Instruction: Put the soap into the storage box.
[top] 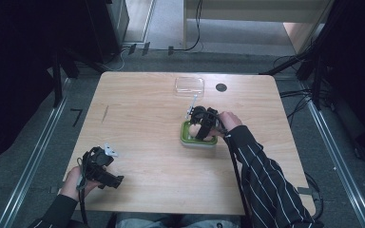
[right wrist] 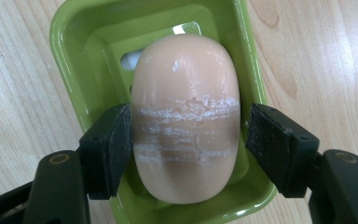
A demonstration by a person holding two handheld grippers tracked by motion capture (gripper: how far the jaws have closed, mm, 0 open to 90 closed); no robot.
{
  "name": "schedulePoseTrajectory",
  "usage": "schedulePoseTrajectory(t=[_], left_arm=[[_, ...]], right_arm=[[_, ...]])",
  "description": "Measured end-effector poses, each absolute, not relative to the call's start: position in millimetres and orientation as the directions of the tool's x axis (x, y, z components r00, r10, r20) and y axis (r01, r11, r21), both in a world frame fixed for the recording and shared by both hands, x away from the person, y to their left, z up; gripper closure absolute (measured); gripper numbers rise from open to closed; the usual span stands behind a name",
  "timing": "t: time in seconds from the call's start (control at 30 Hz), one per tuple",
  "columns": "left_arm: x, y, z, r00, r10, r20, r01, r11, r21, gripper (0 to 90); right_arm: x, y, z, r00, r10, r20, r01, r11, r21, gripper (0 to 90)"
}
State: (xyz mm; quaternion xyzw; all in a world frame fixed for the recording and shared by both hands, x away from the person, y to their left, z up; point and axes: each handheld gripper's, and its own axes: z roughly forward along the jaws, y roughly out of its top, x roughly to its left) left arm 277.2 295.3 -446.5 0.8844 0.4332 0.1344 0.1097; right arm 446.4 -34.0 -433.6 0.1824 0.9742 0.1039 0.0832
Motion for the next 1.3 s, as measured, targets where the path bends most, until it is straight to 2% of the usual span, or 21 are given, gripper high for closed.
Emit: schedulePoseTrajectory(t=[0.47, 0.87, 1.3], left_arm=[[277.9, 295.1, -446.3, 0.589, 0.795, 0.144, 0.736, -0.601, 0.312, 0.5], [284.3, 287.1, -446.3, 0.609, 0.780, 0.141, 0.721, -0.619, 0.312, 0.5], [293.0, 277.2, -445.8, 0.637, 0.757, 0.143, 0.697, -0.646, 0.313, 0.5]], right_arm=[[445.4, -38.1, -424.4, -0.890, 0.439, -0.128, 0.399, 0.882, 0.251, 13.7], [439.6, -51.6, -418.5, -0.857, 0.501, -0.123, 0.457, 0.848, 0.268, 7.7], [426.0, -84.2, -410.6, -0.807, 0.579, -0.117, 0.529, 0.796, 0.293, 7.0]])
